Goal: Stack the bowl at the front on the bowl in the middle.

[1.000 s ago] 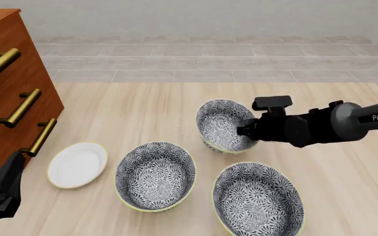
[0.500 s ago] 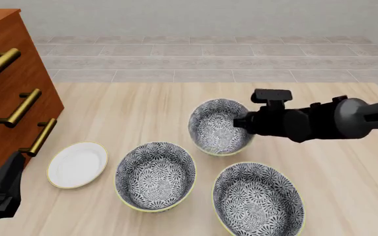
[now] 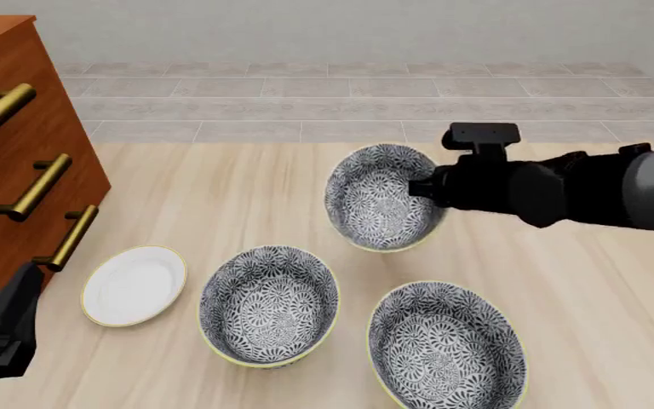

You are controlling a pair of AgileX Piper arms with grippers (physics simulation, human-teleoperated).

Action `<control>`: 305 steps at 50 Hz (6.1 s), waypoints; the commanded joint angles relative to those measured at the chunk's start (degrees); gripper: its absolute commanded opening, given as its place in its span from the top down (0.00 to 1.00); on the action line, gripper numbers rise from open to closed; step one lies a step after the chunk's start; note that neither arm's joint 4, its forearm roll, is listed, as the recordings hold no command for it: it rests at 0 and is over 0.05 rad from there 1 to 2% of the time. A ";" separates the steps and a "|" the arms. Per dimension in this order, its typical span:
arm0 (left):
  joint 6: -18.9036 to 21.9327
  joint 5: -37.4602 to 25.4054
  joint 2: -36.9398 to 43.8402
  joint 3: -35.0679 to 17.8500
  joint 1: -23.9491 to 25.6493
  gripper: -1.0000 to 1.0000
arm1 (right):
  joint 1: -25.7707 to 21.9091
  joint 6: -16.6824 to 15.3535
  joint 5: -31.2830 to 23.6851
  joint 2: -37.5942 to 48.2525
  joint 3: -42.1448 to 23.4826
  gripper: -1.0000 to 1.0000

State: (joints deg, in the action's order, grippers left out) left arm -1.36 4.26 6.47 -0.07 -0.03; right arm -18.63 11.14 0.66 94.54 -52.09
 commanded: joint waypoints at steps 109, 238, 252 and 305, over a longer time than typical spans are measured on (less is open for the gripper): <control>-1.91 0.75 1.55 -0.01 -0.04 0.00 | -28.09 5.44 -7.74 -15.41 0.58 1.00; -4.13 19.17 28.69 0.04 1.04 0.00 | -27.18 7.67 -0.74 -3.59 2.44 0.00; -3.77 20.06 29.35 0.02 1.08 0.00 | -27.32 7.36 -0.93 -4.11 2.47 0.00; -2.47 5.89 13.57 0.06 0.76 0.00 | -27.19 3.02 -16.93 -40.52 0.55 0.00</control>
State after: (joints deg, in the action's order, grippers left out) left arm -3.04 9.65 19.39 -0.05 0.35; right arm -47.02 17.39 -12.92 64.47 -51.83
